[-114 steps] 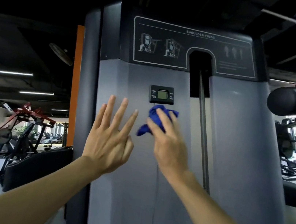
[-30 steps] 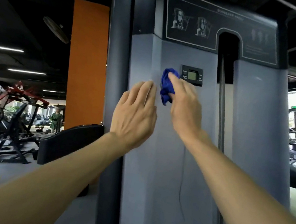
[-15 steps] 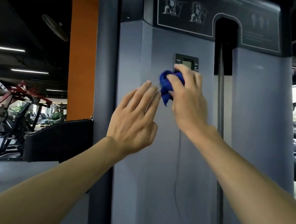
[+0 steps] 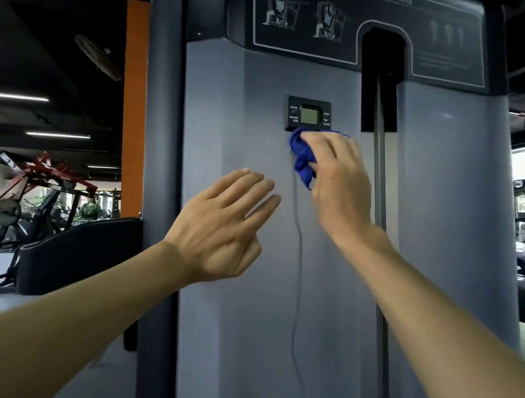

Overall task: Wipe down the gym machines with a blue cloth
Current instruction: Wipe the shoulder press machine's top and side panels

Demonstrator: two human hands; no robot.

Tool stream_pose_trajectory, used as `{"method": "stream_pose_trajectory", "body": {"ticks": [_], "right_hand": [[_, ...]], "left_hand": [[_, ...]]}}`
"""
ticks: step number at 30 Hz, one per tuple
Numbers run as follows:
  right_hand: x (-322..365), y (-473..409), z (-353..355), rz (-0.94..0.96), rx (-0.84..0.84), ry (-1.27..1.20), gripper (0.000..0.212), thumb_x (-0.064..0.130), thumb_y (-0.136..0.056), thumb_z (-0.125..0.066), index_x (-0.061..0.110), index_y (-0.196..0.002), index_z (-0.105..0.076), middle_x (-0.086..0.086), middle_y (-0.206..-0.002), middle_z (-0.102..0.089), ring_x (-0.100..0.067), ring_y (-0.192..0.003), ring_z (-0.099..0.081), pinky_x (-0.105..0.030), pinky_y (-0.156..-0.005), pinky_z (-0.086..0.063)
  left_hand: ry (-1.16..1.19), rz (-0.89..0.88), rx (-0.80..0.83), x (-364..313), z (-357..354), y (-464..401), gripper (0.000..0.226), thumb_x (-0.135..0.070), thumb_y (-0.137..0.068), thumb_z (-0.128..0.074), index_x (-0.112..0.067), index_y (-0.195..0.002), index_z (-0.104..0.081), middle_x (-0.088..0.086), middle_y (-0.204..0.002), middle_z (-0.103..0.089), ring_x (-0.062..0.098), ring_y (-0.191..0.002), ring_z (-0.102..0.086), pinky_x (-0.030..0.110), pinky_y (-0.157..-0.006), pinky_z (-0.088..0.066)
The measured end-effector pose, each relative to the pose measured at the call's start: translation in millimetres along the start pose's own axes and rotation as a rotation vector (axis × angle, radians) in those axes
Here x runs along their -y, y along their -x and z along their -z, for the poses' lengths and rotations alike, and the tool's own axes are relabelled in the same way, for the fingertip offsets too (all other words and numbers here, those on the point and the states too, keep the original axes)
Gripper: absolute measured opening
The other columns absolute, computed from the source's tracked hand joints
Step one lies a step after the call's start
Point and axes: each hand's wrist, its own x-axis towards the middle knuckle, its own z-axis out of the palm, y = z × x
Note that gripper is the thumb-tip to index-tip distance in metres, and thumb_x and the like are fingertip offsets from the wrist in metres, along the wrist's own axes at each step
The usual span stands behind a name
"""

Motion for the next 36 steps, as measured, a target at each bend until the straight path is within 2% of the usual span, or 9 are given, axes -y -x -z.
{"method": "stream_pose_trajectory", "body": {"ticks": [9, 13, 17, 21, 24, 27, 29, 31, 36], "right_hand": [[-22, 103, 8, 0.285, 0.064, -0.029, 0.040, 0.005, -0.092, -0.068, 0.009, -0.132, -0.067, -0.009, -0.135, -0.064, -0.028, -0.130, -0.057, -0.043, -0.101, -0.055], [-41, 16, 4, -0.022, -0.086, -0.078, 0.033, 0.010, -0.098, -0.059, 0.019, -0.129, -0.069, 0.000, -0.135, -0.060, -0.014, -0.121, -0.055, -0.040, -0.098, -0.052], [-42, 36, -6, -0.059, -0.031, -0.091, 0.057, -0.010, -0.088, -0.050, 0.011, -0.140, -0.061, -0.015, -0.148, -0.051, -0.034, -0.137, -0.046, -0.043, -0.112, -0.041], [-30, 123, -2, -0.005, 0.007, -0.088, 0.055, -0.008, -0.088, -0.066, 0.009, -0.140, -0.061, -0.013, -0.145, -0.055, -0.032, -0.138, -0.049, -0.040, -0.103, -0.051], [-45, 93, 3, 0.003, 0.017, -0.125, 0.043, 0.005, -0.096, -0.057, 0.012, -0.138, -0.063, -0.009, -0.142, -0.055, -0.025, -0.133, -0.052, -0.034, -0.103, -0.049], [-56, 13, 2, -0.079, -0.057, -0.096, 0.022, 0.016, -0.101, -0.053, 0.024, -0.114, -0.070, -0.001, -0.118, -0.063, -0.017, -0.099, -0.065, -0.024, -0.085, -0.048], [-66, -13, -4, -0.111, -0.073, -0.101, 0.018, 0.034, -0.101, -0.053, 0.028, -0.109, -0.068, -0.003, -0.111, -0.064, -0.019, -0.088, -0.067, -0.038, -0.078, -0.054], [-67, 2, -7, -0.060, -0.066, -0.090, 0.036, 0.035, -0.100, -0.043, 0.022, -0.126, -0.065, -0.004, -0.127, -0.059, -0.026, -0.108, -0.064, -0.047, -0.088, -0.056], [-40, 143, 5, -0.153, -0.032, -0.112, 0.040, 0.011, -0.101, -0.046, 0.008, -0.137, -0.064, -0.011, -0.143, -0.056, -0.023, -0.135, -0.048, -0.026, -0.114, -0.038]], "left_hand": [[0.046, 0.020, 0.060, -1, 0, -1, 0.049, -0.024, -0.090, -0.047, -0.005, -0.131, -0.066, 0.018, -0.139, -0.060, 0.038, -0.133, -0.053, 0.045, -0.108, -0.038], [0.051, 0.035, 0.070, 0, -1, -1, 0.050, -0.024, -0.091, -0.049, -0.008, -0.135, -0.065, 0.016, -0.142, -0.060, 0.037, -0.136, -0.052, 0.043, -0.107, -0.037], [0.051, 0.044, 0.074, 1, -2, -2, 0.050, -0.025, -0.091, -0.049, -0.008, -0.136, -0.066, 0.015, -0.142, -0.060, 0.036, -0.135, -0.052, 0.043, -0.105, -0.038], [0.044, 0.042, 0.088, 0, -2, -2, 0.050, -0.026, -0.093, -0.047, -0.008, -0.135, -0.066, 0.015, -0.141, -0.060, 0.036, -0.135, -0.052, 0.044, -0.103, -0.039], [0.051, 0.044, 0.077, -1, -2, -1, 0.049, -0.025, -0.092, -0.048, -0.008, -0.135, -0.066, 0.015, -0.141, -0.061, 0.036, -0.134, -0.053, 0.045, -0.103, -0.039], [0.066, 0.049, 0.066, -1, -3, 0, 0.051, -0.024, -0.092, -0.048, -0.009, -0.137, -0.065, 0.015, -0.143, -0.060, 0.037, -0.136, -0.052, 0.045, -0.103, -0.039], [0.065, 0.050, 0.060, -1, -3, 0, 0.051, -0.024, -0.092, -0.048, -0.009, -0.138, -0.065, 0.015, -0.143, -0.060, 0.037, -0.136, -0.052, 0.045, -0.103, -0.039], [0.060, 0.051, 0.054, -1, -5, 0, 0.051, -0.024, -0.092, -0.048, -0.009, -0.138, -0.065, 0.014, -0.143, -0.060, 0.036, -0.136, -0.052, 0.044, -0.104, -0.039], [0.062, 0.059, 0.024, 0, -7, -1, 0.048, -0.023, -0.092, -0.049, -0.009, -0.135, -0.067, 0.014, -0.141, -0.061, 0.035, -0.136, -0.053, 0.044, -0.102, -0.040]]}}
